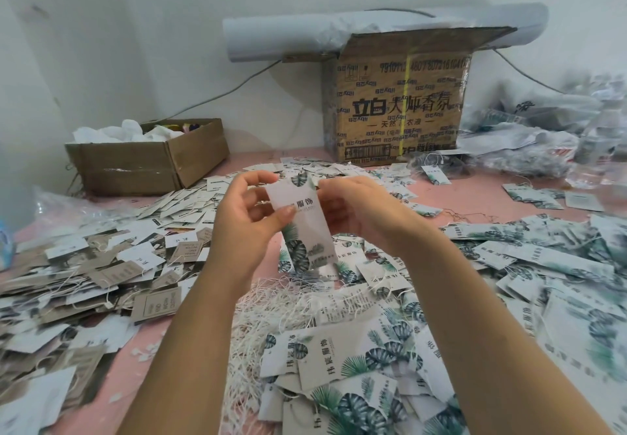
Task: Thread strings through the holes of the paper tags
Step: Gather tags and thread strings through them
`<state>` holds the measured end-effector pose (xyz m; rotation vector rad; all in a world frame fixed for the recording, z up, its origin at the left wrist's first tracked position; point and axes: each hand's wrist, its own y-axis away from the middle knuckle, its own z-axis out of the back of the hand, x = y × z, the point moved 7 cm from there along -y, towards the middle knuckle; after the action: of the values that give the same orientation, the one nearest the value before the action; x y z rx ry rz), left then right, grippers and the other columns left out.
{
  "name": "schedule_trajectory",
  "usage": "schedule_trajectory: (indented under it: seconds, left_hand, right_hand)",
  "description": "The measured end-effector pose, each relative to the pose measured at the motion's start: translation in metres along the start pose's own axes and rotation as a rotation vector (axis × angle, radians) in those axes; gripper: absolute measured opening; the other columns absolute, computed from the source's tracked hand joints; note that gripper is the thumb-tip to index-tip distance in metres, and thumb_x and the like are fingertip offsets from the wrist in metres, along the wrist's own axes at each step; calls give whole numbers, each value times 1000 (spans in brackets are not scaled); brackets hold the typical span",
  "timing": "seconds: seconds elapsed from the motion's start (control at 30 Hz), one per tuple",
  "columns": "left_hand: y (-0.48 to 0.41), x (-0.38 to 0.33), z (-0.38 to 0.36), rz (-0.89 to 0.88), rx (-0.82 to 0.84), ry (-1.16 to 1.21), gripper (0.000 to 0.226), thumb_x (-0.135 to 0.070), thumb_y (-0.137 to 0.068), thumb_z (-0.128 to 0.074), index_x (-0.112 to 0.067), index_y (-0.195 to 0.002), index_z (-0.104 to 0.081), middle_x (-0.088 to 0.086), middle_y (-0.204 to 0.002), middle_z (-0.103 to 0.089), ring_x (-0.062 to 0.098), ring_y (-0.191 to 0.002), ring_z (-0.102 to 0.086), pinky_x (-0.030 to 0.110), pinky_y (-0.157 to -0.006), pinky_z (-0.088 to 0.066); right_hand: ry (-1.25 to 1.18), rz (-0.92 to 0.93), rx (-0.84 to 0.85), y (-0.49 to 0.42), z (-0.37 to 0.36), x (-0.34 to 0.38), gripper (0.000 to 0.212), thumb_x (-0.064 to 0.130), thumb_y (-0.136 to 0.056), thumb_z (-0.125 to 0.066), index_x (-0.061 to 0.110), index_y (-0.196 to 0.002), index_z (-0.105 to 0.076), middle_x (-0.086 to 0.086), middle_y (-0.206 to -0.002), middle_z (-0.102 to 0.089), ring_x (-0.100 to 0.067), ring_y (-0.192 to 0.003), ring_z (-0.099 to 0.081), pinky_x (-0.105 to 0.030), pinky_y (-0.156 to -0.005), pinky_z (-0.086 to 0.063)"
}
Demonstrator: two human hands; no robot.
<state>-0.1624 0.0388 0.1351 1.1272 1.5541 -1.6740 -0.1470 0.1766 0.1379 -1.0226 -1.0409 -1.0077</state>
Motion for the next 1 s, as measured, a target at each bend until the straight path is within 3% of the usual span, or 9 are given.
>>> schedule_trajectory:
  seconds: [0.07,0.13,0.27,0.37,0.47,0.57,0.63,0.73,1.0]
  left_hand:
    - [0,-1,3,-14,-43,1,38,8,-79,-65,-25,-95,-53,1,-91,-69,7,-77,-66,26,-68,-57]
    - [1,-2,3,-18,-53,-14,38,7,-80,-65,-25,-95,-53,2,-91,-68,8,-77,-67,27,-67,-58]
    - [1,7,1,51,-44,-114,16,-10,-90,-59,-25,-94,-54,1,-82,-64,5,-66,-64,21,-55,-53]
    - [0,28,2,178,67,-357,11,-17,-94,-51,-24,-87,-55,1,-80,-62,8,-65,-58,14,-50,-48]
    - [8,64,9,359,230,-663,11,-15,-91,-56,-21,-82,-58,-1,-80,-62,10,-69,-55,20,-57,-45]
    - [16,91,25,465,208,-936,17,-27,-89,-62,-13,-79,-65,-1,-74,-64,10,-63,-55,25,-62,-44]
    - [21,100,29,526,173,-1010,30,-39,-84,-66,-11,-74,-65,0,-65,-60,15,-53,-51,24,-56,-39]
    - [24,106,27,542,185,-1025,34,-43,-80,-69,-16,-62,-59,-1,-56,-53,16,-51,-47,24,-53,-35]
    - [24,107,22,520,195,-1041,23,-37,-81,-69,-20,-95,-61,-9,-85,-59,14,-81,-59,28,-72,-50]
  right_hand:
    - [93,26,14,0,-4,2,25,21,-93,-52,0,-89,-65,-4,-81,-71,-17,-76,-67,-26,-72,-55]
    - [259,47,-31,-1,-3,2,9,11,-88,-59,10,-83,-66,0,-80,-71,-12,-75,-68,-27,-74,-57]
    - [350,-22,-59,0,5,2,17,3,-89,-55,17,-81,-58,-2,-84,-70,-11,-75,-69,-26,-65,-57]
    - [499,-143,31,7,11,-4,13,2,-90,-52,15,-89,-50,1,-81,-64,-8,-67,-66,-14,-49,-48]
    - [824,-313,201,15,9,-21,15,6,-90,-52,7,-105,-54,-1,-89,-63,-16,-80,-66,-17,-54,-53]
    - [936,-469,342,19,3,-37,21,8,-90,-55,0,-110,-56,3,-75,-60,-12,-68,-63,-14,-49,-49]
    - [954,-532,396,21,0,-43,19,7,-90,-55,-2,-106,-56,0,-73,-61,-12,-61,-61,-17,-50,-51]
    - [994,-585,463,23,-5,-50,16,3,-88,-56,-8,-99,-56,-16,-88,-66,-19,-64,-60,-30,-63,-55]
    - [1043,-571,535,23,-12,-56,24,15,-83,-67,-3,-99,-66,5,-67,-60,-14,-71,-59,-34,-73,-53]
